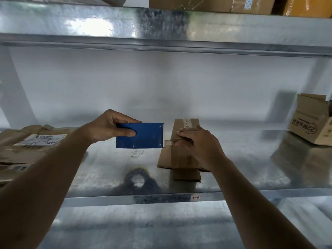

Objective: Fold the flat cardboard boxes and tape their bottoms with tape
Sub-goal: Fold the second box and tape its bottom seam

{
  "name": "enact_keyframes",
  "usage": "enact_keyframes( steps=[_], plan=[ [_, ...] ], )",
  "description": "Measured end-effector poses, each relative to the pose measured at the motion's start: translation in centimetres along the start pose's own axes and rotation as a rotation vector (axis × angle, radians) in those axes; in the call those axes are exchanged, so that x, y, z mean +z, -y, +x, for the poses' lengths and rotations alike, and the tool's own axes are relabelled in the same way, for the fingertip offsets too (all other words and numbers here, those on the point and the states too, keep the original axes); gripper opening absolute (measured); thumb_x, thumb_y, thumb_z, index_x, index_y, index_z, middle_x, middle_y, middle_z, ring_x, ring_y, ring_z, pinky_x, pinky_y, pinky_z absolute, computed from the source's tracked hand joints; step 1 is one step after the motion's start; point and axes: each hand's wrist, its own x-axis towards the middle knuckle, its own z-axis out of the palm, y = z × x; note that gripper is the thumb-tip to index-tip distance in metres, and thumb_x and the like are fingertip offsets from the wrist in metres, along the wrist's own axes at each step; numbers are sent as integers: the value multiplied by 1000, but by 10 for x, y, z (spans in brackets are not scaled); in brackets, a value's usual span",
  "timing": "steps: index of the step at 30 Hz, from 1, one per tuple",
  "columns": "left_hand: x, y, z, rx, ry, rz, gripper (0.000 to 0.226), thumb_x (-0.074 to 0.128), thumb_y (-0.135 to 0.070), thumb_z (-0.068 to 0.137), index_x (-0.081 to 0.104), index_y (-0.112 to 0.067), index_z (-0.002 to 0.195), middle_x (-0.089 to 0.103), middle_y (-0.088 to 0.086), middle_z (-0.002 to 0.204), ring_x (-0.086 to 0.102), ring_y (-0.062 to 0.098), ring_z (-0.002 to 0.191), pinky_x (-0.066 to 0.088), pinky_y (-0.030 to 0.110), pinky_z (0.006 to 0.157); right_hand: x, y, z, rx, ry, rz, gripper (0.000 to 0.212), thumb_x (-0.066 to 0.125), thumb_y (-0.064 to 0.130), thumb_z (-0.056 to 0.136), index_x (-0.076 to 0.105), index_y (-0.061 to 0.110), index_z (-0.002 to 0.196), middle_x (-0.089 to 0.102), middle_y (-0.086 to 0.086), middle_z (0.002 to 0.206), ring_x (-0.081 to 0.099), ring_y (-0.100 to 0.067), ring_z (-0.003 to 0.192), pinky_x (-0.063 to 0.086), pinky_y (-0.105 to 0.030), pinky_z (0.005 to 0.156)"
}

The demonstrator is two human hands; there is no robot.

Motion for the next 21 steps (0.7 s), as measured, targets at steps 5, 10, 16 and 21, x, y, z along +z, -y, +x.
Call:
enact_keyframes(
  steps=[5, 10, 16, 21],
  plan=[
    [-1, -5, 2, -1, -6, 61, 51, 85, -18, 73, 76, -16, 123, 77, 6, 119, 73, 25, 114, 58, 40, 98, 3, 0, -1, 12, -45, 0, 44, 60, 51, 99, 69, 30, 136, 63, 12, 143, 51, -9, 138, 21, -18, 113],
    [-5, -1, -2, -17, 18, 11, 69, 96, -46, 63, 76, -20, 124, 75, 10, 122, 72, 28, 116, 59, 37, 97, 4, 1, -3, 28, -62, 13, 45, 60, 54, 98, 69, 30, 134, 64, 12, 141, 53, -7, 137, 25, -25, 121],
    [2, 2, -5, 0, -30, -27, 76, 98, -56, 53, 78, -23, 118, 76, 8, 120, 73, 26, 113, 60, 37, 94, 6, 4, 0, 64, -62, -11, 47, 61, 57, 96, 68, 32, 135, 63, 13, 143, 52, -13, 139, 35, -32, 118],
    [3, -1, -1, 1, -16, -35, 72, 98, -53, 56, 79, -24, 119, 76, 8, 120, 72, 27, 113, 60, 38, 95, 8, 2, -2, 78, -88, 26, 57, 55, 70, 90, 71, 33, 131, 66, 16, 138, 56, -10, 132, 50, -38, 108]
  ],
)
